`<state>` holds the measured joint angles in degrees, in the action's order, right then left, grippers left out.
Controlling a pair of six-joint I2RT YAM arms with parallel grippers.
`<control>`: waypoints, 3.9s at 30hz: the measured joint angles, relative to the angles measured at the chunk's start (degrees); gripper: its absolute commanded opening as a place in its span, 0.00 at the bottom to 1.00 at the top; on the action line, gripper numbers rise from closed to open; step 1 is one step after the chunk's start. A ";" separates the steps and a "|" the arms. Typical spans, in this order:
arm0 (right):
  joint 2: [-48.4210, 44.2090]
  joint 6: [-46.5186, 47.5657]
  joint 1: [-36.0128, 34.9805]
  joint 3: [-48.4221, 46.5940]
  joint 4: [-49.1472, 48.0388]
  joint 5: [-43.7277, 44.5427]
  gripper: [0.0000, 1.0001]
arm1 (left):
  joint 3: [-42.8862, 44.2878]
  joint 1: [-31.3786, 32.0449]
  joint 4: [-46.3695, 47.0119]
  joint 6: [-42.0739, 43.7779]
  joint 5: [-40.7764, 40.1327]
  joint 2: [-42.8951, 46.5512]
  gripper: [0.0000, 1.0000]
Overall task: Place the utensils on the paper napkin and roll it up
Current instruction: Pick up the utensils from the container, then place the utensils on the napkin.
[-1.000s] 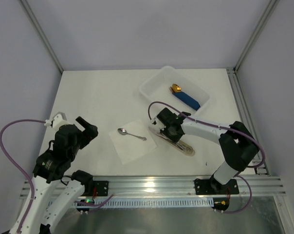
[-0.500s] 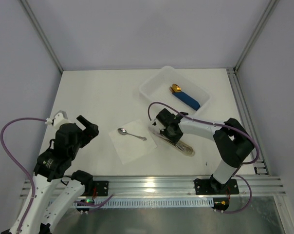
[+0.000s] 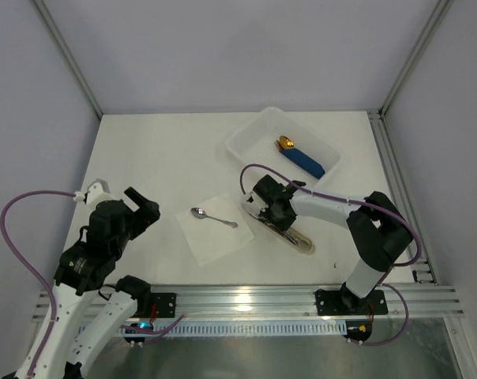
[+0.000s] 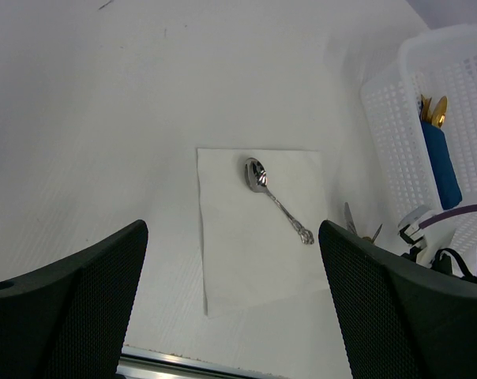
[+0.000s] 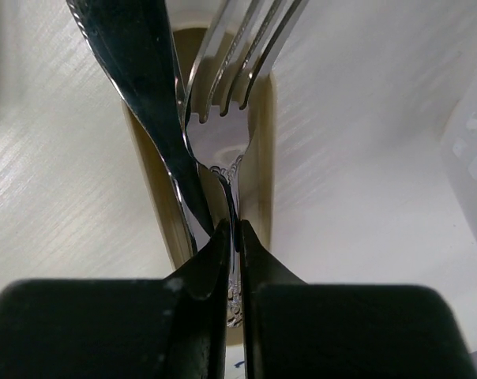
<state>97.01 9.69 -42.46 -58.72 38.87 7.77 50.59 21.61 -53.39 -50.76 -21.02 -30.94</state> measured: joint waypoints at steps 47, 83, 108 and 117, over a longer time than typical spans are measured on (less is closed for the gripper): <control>31.01 3.15 -21.62 -47.87 6.67 -4.20 0.04 | 4.72 0.00 -6.49 -2.71 -6.40 12.87 0.90; 32.37 5.03 -21.99 -48.37 7.50 -1.07 0.12 | 5.44 0.00 -6.93 -2.69 -6.38 13.38 0.90; 32.28 4.66 -22.40 -48.37 7.72 -0.63 0.20 | 5.44 0.00 -6.93 -2.45 -6.40 13.38 0.90; 21.31 2.99 -21.44 -40.74 7.65 3.39 0.23 | 5.44 0.00 -6.91 -1.73 -6.36 13.38 0.90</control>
<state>118.32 12.69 -63.90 -99.46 46.52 11.16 56.03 21.61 -60.29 -52.49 -27.38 -17.56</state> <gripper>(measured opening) 0.227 0.900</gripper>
